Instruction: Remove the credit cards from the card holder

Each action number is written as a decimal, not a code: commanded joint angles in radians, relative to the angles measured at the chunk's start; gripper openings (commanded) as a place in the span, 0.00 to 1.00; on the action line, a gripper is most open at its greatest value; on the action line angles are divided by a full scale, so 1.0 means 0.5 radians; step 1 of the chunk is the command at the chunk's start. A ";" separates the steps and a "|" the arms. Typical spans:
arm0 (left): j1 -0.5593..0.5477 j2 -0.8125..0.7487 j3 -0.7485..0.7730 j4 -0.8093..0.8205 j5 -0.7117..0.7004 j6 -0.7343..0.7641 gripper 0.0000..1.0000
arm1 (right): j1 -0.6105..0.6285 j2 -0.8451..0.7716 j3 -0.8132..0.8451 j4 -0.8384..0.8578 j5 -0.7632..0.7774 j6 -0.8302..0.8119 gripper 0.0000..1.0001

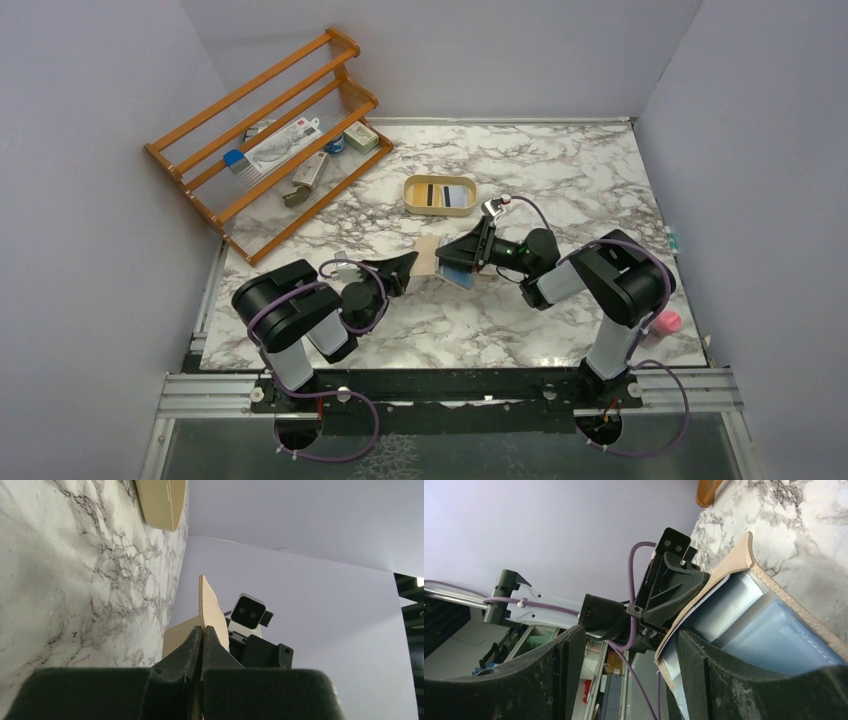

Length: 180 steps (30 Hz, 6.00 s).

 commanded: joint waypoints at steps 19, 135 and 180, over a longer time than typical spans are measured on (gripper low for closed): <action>-0.053 0.044 0.088 0.519 0.136 0.224 0.00 | 0.051 -0.153 0.259 -1.071 -0.071 -0.647 0.70; -0.054 0.000 -0.098 0.520 0.078 0.285 0.00 | -0.494 -1.088 0.137 -2.363 0.232 -1.265 0.01; -0.013 -0.879 -0.001 -0.806 0.089 0.952 0.00 | -0.611 0.619 1.886 -2.731 0.332 -1.724 0.01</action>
